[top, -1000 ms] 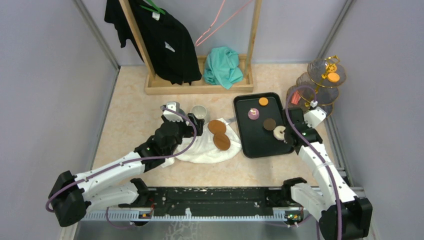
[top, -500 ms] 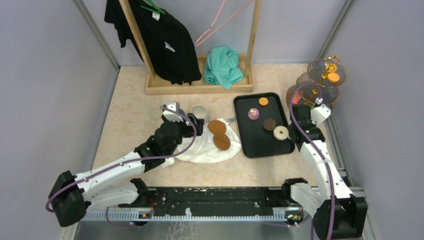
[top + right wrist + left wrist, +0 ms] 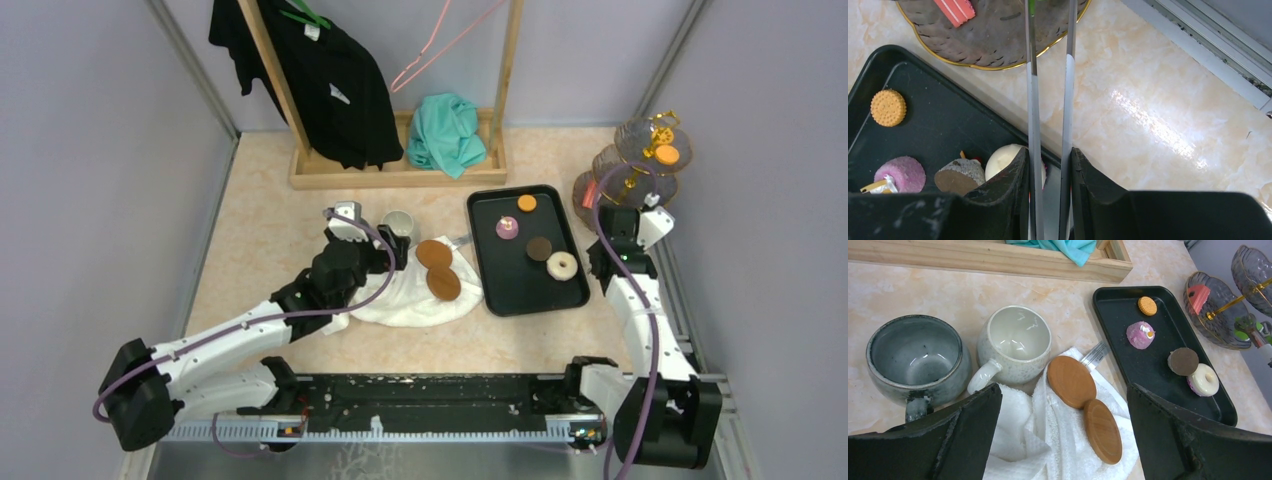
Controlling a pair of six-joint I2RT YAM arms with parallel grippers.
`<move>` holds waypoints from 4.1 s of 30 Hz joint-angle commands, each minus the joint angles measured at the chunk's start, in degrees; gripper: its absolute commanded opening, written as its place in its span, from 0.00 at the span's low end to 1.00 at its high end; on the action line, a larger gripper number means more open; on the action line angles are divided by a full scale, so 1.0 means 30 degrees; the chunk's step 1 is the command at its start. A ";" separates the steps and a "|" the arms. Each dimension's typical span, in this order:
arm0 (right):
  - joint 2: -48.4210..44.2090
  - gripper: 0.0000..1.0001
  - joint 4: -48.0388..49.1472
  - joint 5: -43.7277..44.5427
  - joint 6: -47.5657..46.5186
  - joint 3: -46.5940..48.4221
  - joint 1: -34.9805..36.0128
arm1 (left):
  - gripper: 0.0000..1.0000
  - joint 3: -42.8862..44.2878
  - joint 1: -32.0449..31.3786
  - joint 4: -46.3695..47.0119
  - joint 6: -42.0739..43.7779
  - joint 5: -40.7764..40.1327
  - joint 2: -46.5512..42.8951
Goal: Serve the afternoon tea
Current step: Place the desert on the desert table.
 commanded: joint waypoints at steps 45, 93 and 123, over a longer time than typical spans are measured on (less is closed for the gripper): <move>0.4206 0.00 0.6179 -0.0098 -0.1057 0.1659 -0.1836 | 0.99 0.0461 -0.0013 0.0083 -0.0671 0.0499 0.0740; 0.3418 0.34 0.6030 -0.1714 -0.0702 0.1174 -0.2091 | 0.99 0.0708 0.0001 0.0093 -0.0786 0.0798 0.0818; 0.0951 0.35 0.4084 -0.0002 -0.0376 -0.0113 -0.0176 | 0.99 -0.0309 0.0001 0.0459 -0.0992 0.1129 -0.0213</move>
